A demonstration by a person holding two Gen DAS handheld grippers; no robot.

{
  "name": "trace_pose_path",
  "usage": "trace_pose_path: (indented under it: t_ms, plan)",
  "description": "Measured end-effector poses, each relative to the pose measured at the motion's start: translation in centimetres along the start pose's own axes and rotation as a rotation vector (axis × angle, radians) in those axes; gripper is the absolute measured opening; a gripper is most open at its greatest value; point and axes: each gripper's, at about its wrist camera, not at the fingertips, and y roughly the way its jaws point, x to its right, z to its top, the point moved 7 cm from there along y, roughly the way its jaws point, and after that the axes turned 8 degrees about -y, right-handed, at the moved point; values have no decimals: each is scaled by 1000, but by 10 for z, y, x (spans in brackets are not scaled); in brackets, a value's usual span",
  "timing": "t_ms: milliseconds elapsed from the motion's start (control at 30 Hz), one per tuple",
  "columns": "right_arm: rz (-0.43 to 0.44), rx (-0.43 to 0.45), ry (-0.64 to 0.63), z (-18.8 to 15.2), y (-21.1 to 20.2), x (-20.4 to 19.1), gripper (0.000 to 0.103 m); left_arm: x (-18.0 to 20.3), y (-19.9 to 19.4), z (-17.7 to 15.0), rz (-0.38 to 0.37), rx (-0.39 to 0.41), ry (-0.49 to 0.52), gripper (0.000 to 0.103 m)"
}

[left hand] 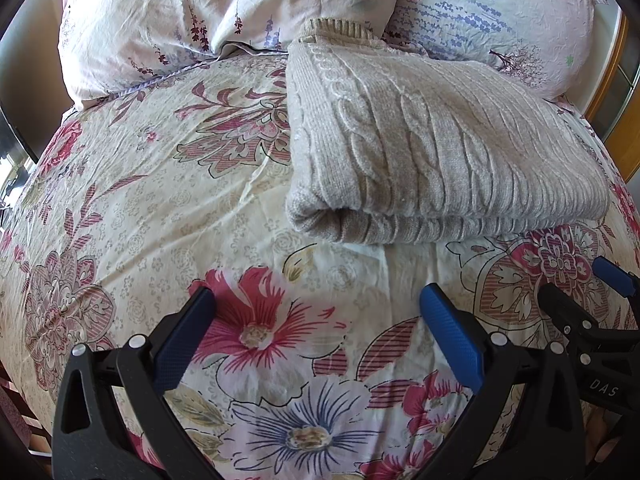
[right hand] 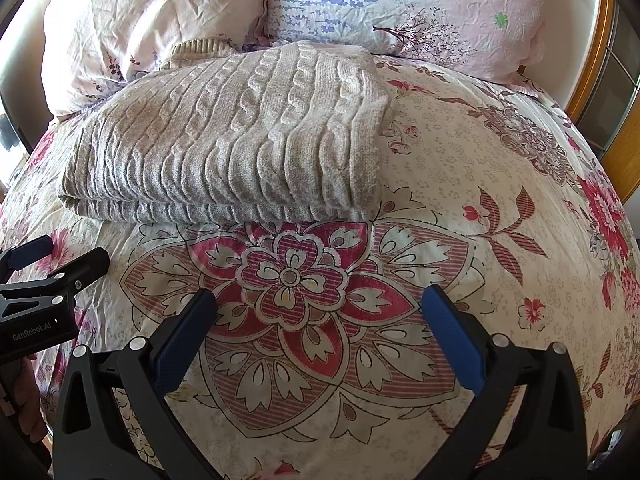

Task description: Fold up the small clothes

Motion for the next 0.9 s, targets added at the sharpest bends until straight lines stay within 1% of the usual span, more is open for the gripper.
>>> trace_pose_path:
  t_ms: [900]
  plan:
    - [0,0,0,0,0,0,102,-1,1,0,1,-17,-5,101]
